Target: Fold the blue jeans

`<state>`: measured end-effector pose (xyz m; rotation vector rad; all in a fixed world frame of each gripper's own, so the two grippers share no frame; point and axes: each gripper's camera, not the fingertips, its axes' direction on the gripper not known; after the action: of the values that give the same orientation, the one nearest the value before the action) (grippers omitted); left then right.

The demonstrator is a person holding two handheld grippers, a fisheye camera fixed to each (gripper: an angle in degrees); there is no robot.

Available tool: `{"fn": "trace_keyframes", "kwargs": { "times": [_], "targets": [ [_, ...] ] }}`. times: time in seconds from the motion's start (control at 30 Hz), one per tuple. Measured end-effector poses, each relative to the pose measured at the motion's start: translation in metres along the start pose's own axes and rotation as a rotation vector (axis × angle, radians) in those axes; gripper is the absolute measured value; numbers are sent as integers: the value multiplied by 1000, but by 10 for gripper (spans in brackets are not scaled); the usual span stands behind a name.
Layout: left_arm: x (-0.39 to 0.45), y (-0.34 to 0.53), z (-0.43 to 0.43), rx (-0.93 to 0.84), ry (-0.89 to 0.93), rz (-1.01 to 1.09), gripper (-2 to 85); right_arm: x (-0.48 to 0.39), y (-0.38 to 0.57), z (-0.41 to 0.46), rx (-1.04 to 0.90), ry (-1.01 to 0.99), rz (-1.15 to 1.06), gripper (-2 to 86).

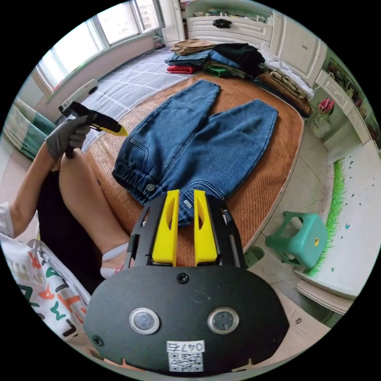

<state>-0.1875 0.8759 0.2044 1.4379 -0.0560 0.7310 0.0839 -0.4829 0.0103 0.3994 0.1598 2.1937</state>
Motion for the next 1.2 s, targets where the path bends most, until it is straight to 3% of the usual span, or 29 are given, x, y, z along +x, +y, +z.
{"fn": "trace_keyframes", "kwargs": {
  "times": [0.1, 0.17, 0.27, 0.33, 0.5, 0.67, 0.8, 0.87, 0.93, 1.07, 1.2],
  "targets": [
    [40, -1, -20, 105, 27, 134, 61, -5, -9, 47, -167, 64, -7, 4],
    [74, -6, -16, 67, 54, 267, 47, -7, -5, 71, -209, 70, 10, 0],
    [129, -18, 27, -184, 51, 408, 21, -12, 0, 72, -179, 91, 19, -2],
    [159, -25, 69, -400, -134, 404, -2, -15, -1, 75, -197, 85, 9, -3],
    [186, -45, 73, -512, -211, 391, -8, -16, -4, 80, -246, 29, 8, -4],
    [176, -65, 28, -479, -432, 288, -9, -36, -16, 91, -217, -296, -10, -7],
    [150, -58, -55, -101, -557, 88, -10, -92, -40, 109, -123, -520, -141, -5],
    [148, -40, -91, 53, -505, 60, -10, -106, -52, 107, -116, -512, -219, -3],
    [152, -18, -119, 147, -338, 91, -10, -94, -60, 87, -23, -503, -262, -3],
    [177, -11, -108, 0, -249, 183, -10, -29, -76, 55, 181, -405, -113, -6],
    [211, -26, -62, -264, -427, 304, -10, 32, -132, 47, 191, -208, -18, -8]
  ]
}}
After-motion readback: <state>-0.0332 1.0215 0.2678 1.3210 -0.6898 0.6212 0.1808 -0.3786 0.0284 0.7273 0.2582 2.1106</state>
